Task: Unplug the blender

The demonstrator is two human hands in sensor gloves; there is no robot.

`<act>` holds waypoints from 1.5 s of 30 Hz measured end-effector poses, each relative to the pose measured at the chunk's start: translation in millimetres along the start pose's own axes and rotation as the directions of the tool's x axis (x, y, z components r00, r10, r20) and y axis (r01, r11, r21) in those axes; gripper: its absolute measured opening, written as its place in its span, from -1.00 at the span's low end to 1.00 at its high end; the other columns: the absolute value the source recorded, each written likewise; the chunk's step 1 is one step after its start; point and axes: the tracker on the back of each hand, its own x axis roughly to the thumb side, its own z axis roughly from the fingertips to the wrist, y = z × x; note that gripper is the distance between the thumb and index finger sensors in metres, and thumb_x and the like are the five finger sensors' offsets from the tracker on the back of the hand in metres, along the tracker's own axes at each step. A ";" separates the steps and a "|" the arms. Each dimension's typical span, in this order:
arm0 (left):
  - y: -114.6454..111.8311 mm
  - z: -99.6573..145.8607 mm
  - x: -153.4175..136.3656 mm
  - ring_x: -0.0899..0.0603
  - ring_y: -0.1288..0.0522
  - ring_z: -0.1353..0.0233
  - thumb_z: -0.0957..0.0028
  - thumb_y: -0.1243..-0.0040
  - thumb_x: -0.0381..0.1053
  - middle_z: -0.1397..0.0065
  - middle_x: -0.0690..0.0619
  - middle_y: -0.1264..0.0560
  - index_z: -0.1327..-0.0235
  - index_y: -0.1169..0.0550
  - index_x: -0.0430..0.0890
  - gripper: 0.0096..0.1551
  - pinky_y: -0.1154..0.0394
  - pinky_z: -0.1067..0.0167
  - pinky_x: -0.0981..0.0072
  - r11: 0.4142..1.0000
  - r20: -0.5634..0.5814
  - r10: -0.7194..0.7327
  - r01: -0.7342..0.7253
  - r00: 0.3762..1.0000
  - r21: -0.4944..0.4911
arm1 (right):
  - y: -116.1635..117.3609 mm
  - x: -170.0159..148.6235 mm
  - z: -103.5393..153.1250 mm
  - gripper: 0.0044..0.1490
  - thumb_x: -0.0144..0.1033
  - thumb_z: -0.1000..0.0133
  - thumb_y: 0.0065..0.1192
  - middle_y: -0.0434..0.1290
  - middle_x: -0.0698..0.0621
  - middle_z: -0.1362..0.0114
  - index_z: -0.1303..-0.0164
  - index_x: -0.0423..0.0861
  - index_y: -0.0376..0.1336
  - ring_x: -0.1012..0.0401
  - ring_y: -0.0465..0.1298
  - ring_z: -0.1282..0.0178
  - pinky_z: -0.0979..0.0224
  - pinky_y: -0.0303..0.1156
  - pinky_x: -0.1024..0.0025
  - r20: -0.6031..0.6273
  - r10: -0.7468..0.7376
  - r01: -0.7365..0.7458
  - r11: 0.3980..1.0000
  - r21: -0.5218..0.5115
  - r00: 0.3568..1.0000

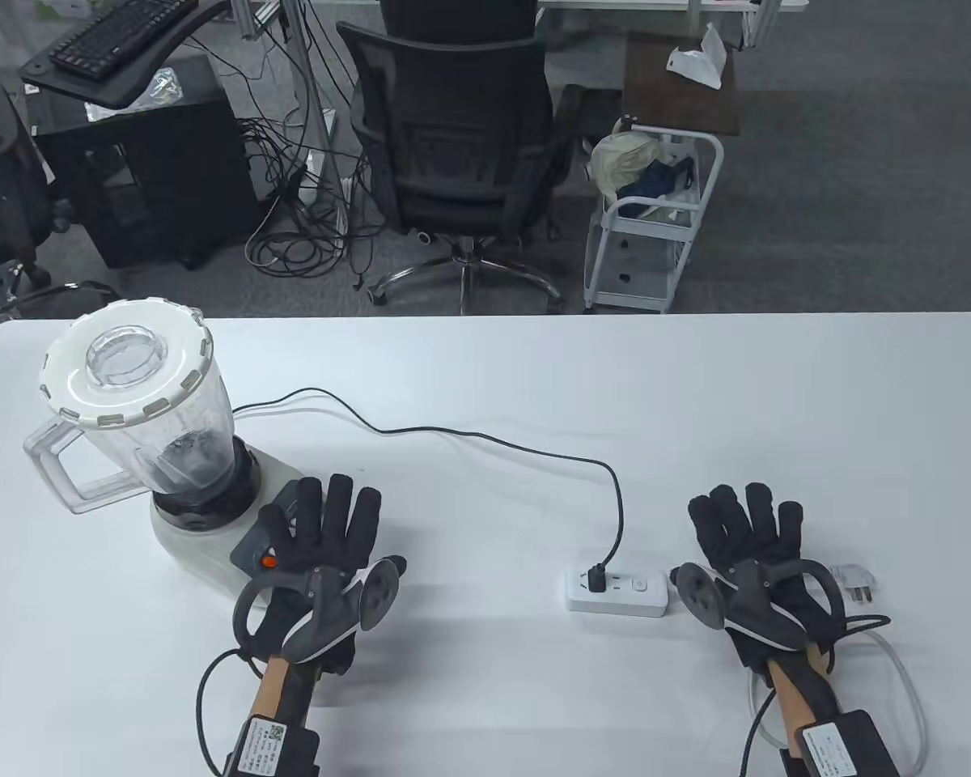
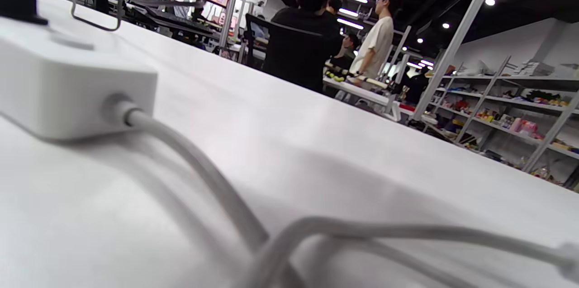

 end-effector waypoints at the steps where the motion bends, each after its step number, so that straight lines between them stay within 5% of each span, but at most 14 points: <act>1: -0.1 0.0 0.0 -0.47 0.20 -0.76 -0.03 0.48 0.50 -0.83 -0.15 0.19 -0.77 0.14 0.04 0.06 0.18 -0.46 -0.61 1.000 0.000 0.000 0.000 1.000 -0.001 | -0.1 0.1 0.0 0.12 0.24 -0.04 -0.27 -0.13 -0.32 -0.73 -0.65 -0.22 -0.27 -0.45 -0.16 -0.64 -0.51 -0.25 -0.53 0.001 0.000 0.000 1.000 0.000 1.000; 13: -6.2 -6.5 20.6 -0.43 0.05 -0.76 -0.03 0.43 0.50 -0.82 -0.17 0.09 -0.77 0.09 0.00 0.06 0.06 -0.53 -0.46 0.996 0.076 0.033 -0.026 0.997 -0.087 | 4.1 12.1 -4.3 0.07 0.21 -0.05 -0.28 -0.04 -0.30 -0.71 -0.64 -0.21 -0.21 -0.41 -0.05 -0.64 -0.53 -0.14 -0.48 0.022 -0.084 0.083 0.995 0.047 0.996; 20: 3.9 -29.6 92.5 -0.39 -0.09 -0.73 -0.05 0.28 0.47 -0.80 -0.16 -0.02 -0.75 0.01 -0.03 0.05 0.00 -0.57 -0.29 0.950 0.250 0.232 -0.164 0.940 -0.265 | 12.0 28.6 -9.0 -0.04 0.16 -0.05 -0.21 0.15 -0.22 -0.64 -0.58 -0.16 -0.07 -0.26 0.20 -0.60 -0.55 0.07 -0.34 0.093 -0.192 0.180 0.976 0.120 0.977; 29: 23.5 -53.9 177.8 -0.24 -0.28 -0.69 -0.07 0.01 0.30 -0.74 -0.02 -0.21 -0.68 -0.13 0.02 -0.10 -0.07 -0.59 -0.16 0.829 0.292 0.517 -0.387 0.804 -0.403 | 19.2 54.8 -10.0 -0.07 0.13 -0.05 -0.21 0.17 -0.15 -0.64 -0.57 -0.12 -0.10 -0.18 0.27 -0.58 -0.55 0.14 -0.26 0.215 -0.095 0.064 0.987 0.150 0.972; 39: 24.1 -56.8 214.3 -0.09 -0.60 -0.42 -0.01 -0.12 0.14 -0.45 0.11 -0.54 -0.40 -0.45 0.08 -0.38 -0.29 -0.52 -0.04 0.878 0.353 0.479 -0.434 0.804 -0.202 | 23.8 59.7 -11.4 -0.13 0.07 -0.03 -0.20 0.25 -0.07 -0.57 -0.52 -0.10 -0.06 -0.07 0.37 -0.53 -0.54 0.21 -0.19 0.216 -0.076 0.048 0.990 0.134 0.973; 45: 24.2 -58.7 215.0 -0.09 -0.64 -0.35 0.02 -0.14 0.14 -0.37 0.12 -0.61 -0.31 -0.53 0.08 -0.42 -0.39 -0.46 0.03 0.871 0.346 0.492 -0.452 0.799 -0.193 | 22.4 62.6 -11.6 -0.14 0.05 0.00 -0.19 0.29 -0.04 -0.55 -0.50 -0.08 -0.04 -0.05 0.39 -0.52 -0.54 0.22 -0.19 0.228 -0.033 0.008 0.994 0.109 0.973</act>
